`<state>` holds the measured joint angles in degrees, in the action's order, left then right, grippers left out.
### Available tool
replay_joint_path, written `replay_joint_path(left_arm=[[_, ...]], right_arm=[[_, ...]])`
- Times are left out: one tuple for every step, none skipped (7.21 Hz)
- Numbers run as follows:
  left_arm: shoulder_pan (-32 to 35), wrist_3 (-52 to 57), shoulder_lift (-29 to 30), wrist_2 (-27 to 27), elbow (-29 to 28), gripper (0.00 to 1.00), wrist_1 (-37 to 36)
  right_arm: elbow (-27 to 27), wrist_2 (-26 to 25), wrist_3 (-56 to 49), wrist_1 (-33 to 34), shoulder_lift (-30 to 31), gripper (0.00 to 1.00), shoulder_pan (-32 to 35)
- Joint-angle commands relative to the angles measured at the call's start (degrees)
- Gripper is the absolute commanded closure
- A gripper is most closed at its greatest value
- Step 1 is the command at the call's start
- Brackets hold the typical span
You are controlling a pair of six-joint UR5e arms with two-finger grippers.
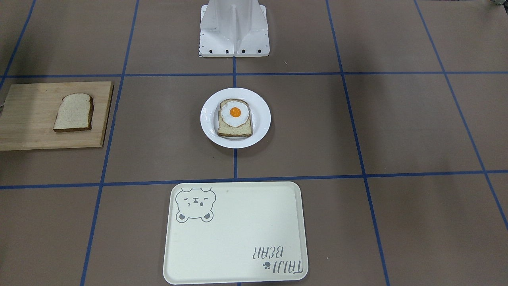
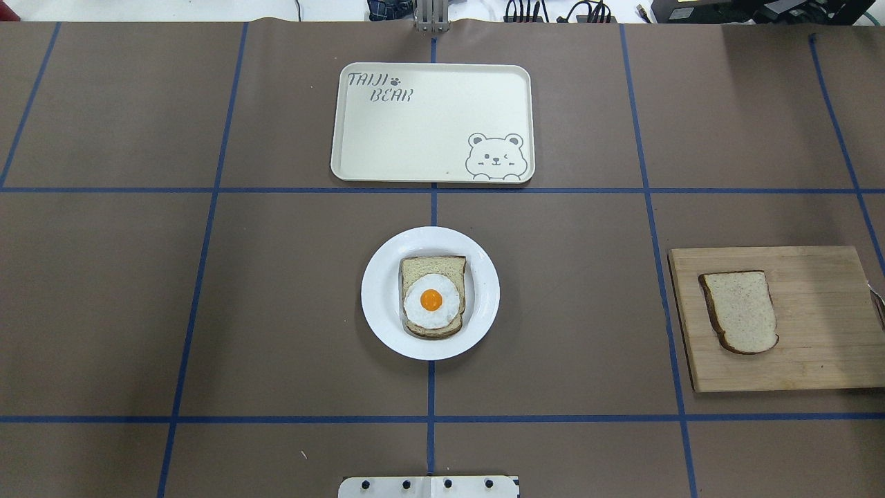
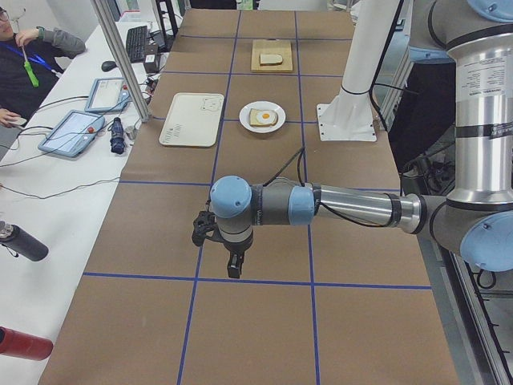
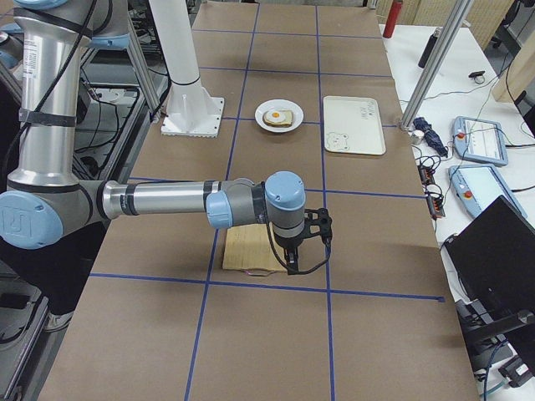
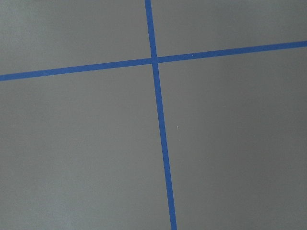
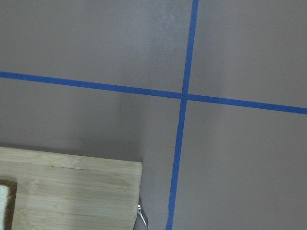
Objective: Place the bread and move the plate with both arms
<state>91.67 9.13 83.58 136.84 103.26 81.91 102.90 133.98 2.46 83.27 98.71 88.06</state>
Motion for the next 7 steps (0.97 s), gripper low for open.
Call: replay_joint_path(left_arm=[[0.0,0.0,0.1,0.0,0.3,0.02,0.8],[0.1,-0.2,0.0,0.0,0.7,0.02,3.1],[0.1,-0.1,-0.2,-0.1,2.3,0.02,3.8],[0.1,-0.5,1.3,0.1,3.6,0.02,5.3],[0.3,-0.6,1.5,0.1,5.4,0.02,7.8],[0.2,-0.6,4.8,-0.2,4.4,0.02,14.2],[0.1,-1.0,10.1,1.0,0.3,0.02,20.5]], right_arm=[[-0.1,0.0,0.0,-0.3,0.3,0.00,0.0],[0.1,0.0,0.0,-0.2,-0.2,0.00,0.0],[0.6,0.0,-0.4,-0.4,-0.3,0.00,-0.1],[3.5,0.1,-0.1,-0.4,-0.2,0.00,0.0],[5.0,0.2,0.1,-0.4,-0.4,0.00,0.0],[4.9,0.6,0.2,-0.3,-1.9,0.00,-0.1],[4.8,2.1,0.3,-0.3,-2.2,0.00,-0.1]])
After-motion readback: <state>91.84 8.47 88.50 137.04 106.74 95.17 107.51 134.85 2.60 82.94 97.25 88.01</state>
